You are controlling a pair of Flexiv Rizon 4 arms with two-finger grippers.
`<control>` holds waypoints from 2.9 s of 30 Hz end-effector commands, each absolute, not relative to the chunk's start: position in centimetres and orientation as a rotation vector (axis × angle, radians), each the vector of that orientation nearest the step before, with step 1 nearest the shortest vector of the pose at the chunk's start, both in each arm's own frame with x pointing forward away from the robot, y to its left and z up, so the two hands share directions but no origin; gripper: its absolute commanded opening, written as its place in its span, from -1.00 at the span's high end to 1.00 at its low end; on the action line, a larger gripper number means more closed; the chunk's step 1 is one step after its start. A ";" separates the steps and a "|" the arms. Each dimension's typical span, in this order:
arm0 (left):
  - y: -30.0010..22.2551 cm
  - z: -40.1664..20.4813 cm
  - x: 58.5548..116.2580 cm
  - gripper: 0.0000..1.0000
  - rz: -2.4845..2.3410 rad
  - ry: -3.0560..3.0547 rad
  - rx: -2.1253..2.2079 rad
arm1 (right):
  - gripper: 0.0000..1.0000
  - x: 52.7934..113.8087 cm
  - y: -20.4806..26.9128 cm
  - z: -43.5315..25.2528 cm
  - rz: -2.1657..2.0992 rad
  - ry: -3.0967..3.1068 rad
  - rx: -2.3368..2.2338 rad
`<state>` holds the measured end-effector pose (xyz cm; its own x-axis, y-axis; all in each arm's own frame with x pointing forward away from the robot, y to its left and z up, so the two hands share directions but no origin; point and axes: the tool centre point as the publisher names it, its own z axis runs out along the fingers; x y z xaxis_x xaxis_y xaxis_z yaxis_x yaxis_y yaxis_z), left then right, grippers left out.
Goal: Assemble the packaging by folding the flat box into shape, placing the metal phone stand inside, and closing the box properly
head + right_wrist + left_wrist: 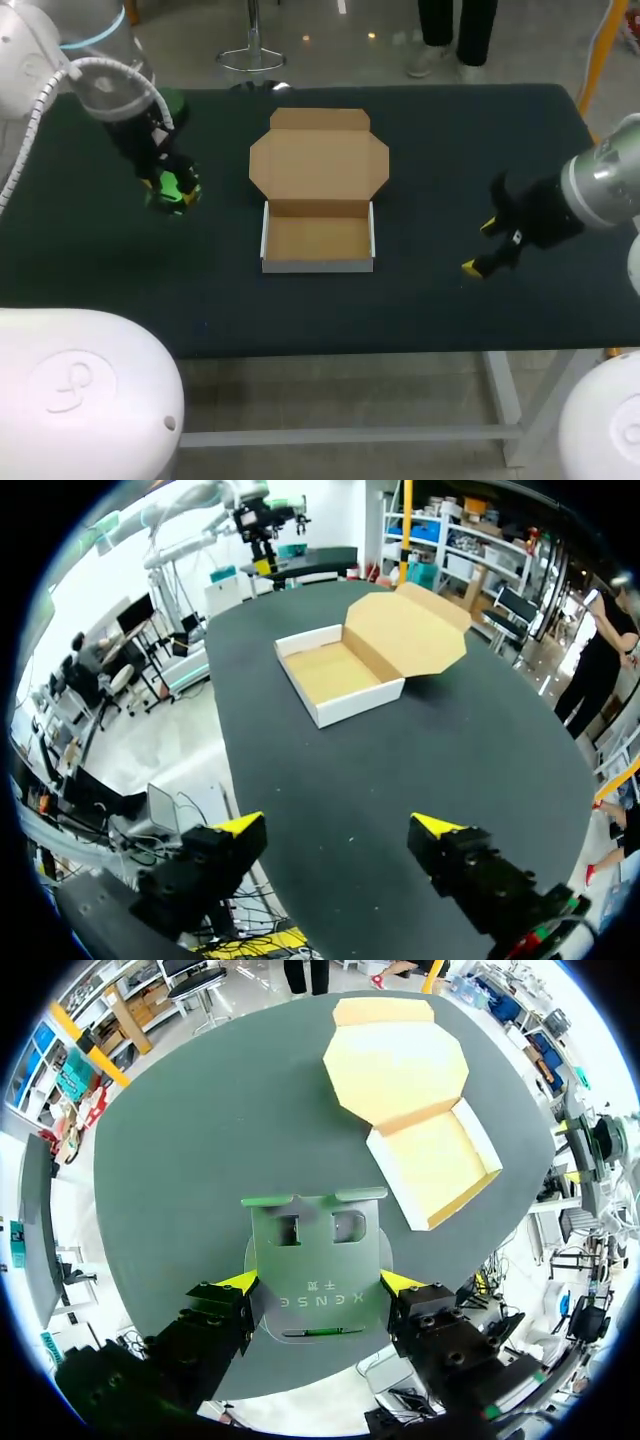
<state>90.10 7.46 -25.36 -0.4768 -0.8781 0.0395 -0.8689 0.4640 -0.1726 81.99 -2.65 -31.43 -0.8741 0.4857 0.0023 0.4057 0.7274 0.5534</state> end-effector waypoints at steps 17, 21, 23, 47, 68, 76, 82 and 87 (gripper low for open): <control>-3.2 -27.7 87.8 1.00 -0.169 2.751 -1.329 | -1.00 81.9 -2.8 -31.3 0.850 2.790 0.719; -5.1 -28.5 87.6 1.00 -0.162 2.763 -1.292 | -1.00 81.9 -2.8 -31.3 0.850 2.790 0.719; -6.1 -29.0 87.7 1.00 -0.155 2.772 -1.276 | -1.00 81.9 -2.8 -31.3 0.850 2.790 0.719; -12.9 -33.0 91.7 1.00 -0.155 2.835 -1.154 | -1.00 81.9 -2.8 -31.3 0.850 2.790 0.719; -14.7 -37.2 94.3 1.00 -0.156 2.905 -1.151 | -1.00 81.9 -2.8 -31.3 0.850 2.790 0.719; -14.7 -38.5 94.5 1.00 -0.148 2.901 -1.176 | -1.00 81.9 -2.8 -31.3 0.850 2.790 0.719; -14.6 -38.9 94.9 -0.93 -0.153 2.884 -1.202 | -1.00 81.9 -2.8 -31.3 0.850 2.790 0.719; -14.4 -38.8 95.0 -1.00 -0.163 2.871 -1.220 | -1.00 81.9 -2.8 -31.3 0.850 2.790 0.719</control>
